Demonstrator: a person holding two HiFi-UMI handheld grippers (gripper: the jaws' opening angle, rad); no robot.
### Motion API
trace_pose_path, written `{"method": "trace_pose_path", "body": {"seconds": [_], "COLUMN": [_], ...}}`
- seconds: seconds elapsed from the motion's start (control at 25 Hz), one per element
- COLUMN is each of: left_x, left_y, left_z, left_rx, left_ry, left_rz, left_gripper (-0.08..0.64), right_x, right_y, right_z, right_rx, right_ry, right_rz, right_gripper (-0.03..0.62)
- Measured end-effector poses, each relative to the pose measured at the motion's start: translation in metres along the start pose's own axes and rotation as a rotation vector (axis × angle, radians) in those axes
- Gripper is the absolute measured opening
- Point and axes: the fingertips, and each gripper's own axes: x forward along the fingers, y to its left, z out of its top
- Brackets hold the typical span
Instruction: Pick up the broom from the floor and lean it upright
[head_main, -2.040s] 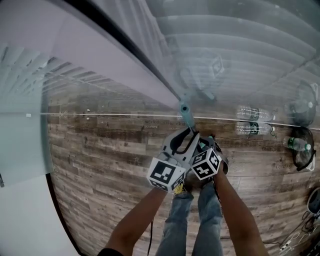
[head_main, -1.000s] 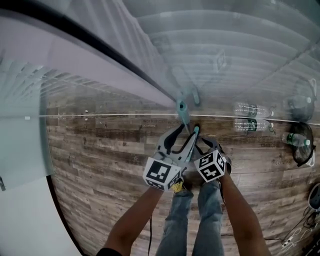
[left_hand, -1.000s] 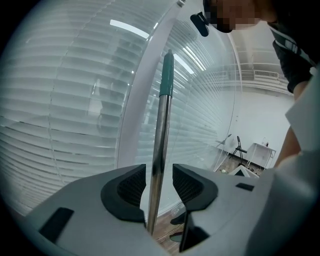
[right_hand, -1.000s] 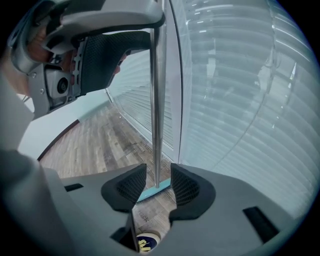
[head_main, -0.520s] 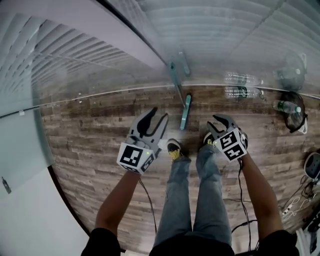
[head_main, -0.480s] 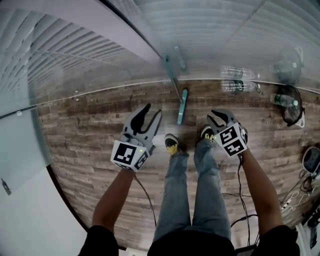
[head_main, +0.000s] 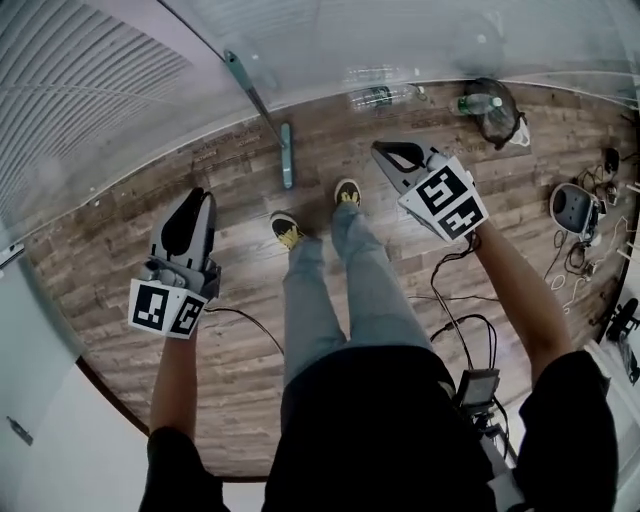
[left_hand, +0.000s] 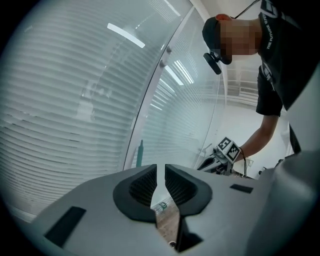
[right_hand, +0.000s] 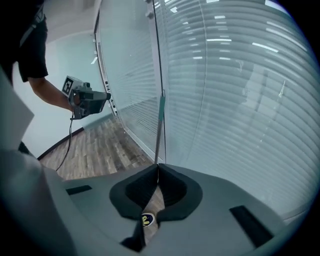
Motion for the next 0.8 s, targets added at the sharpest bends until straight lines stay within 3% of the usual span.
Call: {"method": "trace_pose_path", "body": {"seconds": [0.32,0.8], "left_x": [-0.032,-0.062], "left_y": [-0.056,-0.105], "left_z": [0.034,0.093], "left_rx": [-0.087,-0.087], "left_ry": [0.018,-0.061], "left_rz": [-0.062,-0.106], "left_gripper": [0.060,0.060], "right_x": [-0.102,-0.222], "right_y": [0.011,0.051], "right_z": [0.074,0.182], "right_rx": [-0.004,0.023], "right_ry": [-0.084,-0.401], "right_rz": [-0.044,-0.237], "right_gripper": [0.021,0.021]}}
